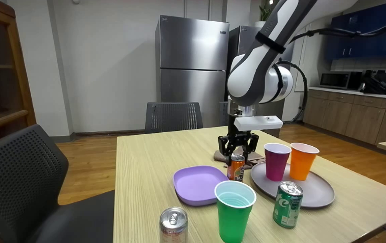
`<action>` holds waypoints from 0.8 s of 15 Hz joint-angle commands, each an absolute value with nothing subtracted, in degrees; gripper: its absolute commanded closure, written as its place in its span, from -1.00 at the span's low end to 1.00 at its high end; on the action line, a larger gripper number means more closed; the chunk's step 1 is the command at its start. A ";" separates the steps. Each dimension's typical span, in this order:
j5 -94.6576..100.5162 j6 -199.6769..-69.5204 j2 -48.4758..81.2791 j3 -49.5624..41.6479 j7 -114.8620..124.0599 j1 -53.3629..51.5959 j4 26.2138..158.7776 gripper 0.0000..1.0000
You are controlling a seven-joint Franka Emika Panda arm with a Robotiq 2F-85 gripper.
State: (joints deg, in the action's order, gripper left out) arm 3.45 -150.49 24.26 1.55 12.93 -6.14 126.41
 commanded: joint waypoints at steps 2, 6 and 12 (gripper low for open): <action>2.73 -150.19 21.36 1.39 11.54 -6.30 127.55 0.24; 3.09 -149.90 19.70 1.17 12.52 -6.79 127.47 0.24; 3.89 -149.34 17.78 1.30 14.73 -8.57 126.43 0.24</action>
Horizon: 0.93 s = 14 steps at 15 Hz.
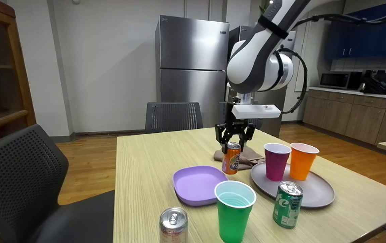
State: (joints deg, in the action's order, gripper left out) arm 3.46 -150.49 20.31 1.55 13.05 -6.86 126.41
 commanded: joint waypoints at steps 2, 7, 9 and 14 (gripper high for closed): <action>4.00 -149.03 17.86 1.59 15.65 -9.71 125.49 0.24; 4.73 -148.14 20.00 1.91 19.07 -13.67 121.05 0.24; 4.85 -147.67 21.11 2.01 20.48 -15.22 118.93 0.24; 5.34 -145.88 24.84 1.45 24.05 -18.48 114.10 0.24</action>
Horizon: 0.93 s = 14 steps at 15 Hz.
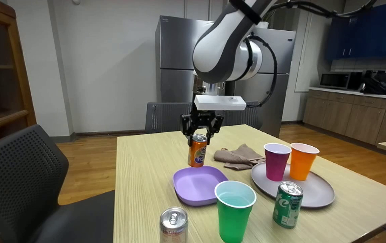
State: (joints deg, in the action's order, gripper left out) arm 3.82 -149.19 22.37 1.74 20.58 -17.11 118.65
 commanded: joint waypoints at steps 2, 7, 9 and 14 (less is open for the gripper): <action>5.35 -144.82 26.56 1.11 25.42 -19.25 112.27 0.24; 5.29 -142.49 30.13 0.55 27.18 -20.30 108.85 0.24; 5.07 -141.65 31.35 0.48 27.40 -20.46 107.50 0.24; 5.02 -139.94 33.04 0.22 27.89 -20.91 105.40 0.24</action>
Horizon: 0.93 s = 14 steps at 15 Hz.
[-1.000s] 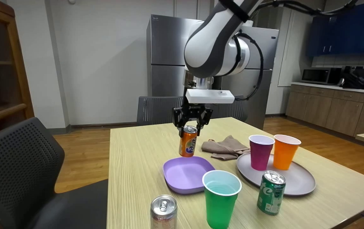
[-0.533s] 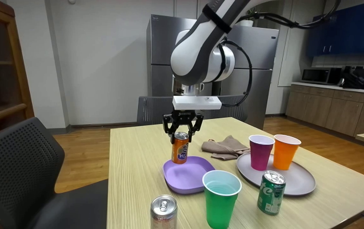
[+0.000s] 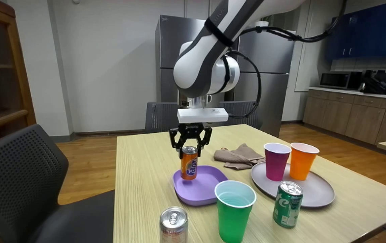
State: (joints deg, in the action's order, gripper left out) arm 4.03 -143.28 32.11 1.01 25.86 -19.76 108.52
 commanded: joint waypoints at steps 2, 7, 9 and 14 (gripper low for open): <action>5.28 -139.02 33.04 0.15 27.68 -21.04 105.10 -0.76; 5.77 -137.47 30.81 0.00 27.63 -21.15 106.04 -1.00; 5.61 -137.50 28.99 0.22 27.32 -20.83 107.23 -1.00; 5.36 -136.65 24.05 1.03 26.25 -19.96 110.74 -1.00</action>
State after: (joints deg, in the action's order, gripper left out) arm 4.36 -138.73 28.87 0.62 25.95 -20.25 106.98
